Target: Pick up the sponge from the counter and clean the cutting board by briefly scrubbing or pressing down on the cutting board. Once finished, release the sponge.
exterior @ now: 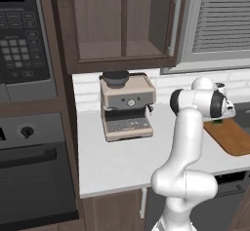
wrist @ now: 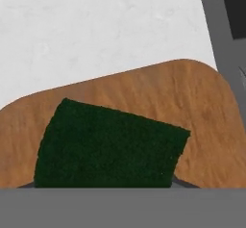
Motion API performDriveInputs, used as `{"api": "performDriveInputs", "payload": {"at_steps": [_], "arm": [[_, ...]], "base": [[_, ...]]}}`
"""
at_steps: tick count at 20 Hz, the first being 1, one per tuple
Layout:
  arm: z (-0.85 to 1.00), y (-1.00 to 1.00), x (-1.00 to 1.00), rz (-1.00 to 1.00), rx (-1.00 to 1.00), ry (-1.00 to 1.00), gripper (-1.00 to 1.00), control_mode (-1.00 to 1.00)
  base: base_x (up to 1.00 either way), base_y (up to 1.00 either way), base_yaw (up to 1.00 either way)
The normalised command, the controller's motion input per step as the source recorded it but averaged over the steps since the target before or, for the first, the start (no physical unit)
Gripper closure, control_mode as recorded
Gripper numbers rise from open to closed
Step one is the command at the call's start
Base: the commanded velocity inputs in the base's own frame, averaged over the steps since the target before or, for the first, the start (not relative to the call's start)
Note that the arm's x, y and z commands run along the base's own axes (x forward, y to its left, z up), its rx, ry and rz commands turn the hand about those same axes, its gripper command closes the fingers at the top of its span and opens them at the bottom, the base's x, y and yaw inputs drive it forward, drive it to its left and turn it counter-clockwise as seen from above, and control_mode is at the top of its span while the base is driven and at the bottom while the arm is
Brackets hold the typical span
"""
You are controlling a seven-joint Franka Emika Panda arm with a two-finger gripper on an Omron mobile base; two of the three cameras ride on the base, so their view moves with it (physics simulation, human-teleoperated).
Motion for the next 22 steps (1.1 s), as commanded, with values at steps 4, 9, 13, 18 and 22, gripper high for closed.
{"api": "performDriveInputs", "payload": {"at_steps": [4,9,13,18,22], "arm": [[0.54,-0.75,0.00,0.00,0.48,-0.09,1.00,-1.00],[-0.11,-0.24,0.32,0.01,0.15,0.02,1.00,-1.00],[-0.91,0.38,-0.01,0.00,-0.06,-0.04,1.00,-1.00],[-1.00,0.71,-0.66,0.00,-0.16,-0.30,1.00,-1.00],[-1.00,0.95,-0.82,0.00,-0.21,-0.30,1.00,-1.00]], "base": [[0.00,0.00,0.00],[0.00,0.00,0.00],[0.00,0.00,0.00],[0.00,0.00,0.00],[0.00,0.00,0.00]]}}
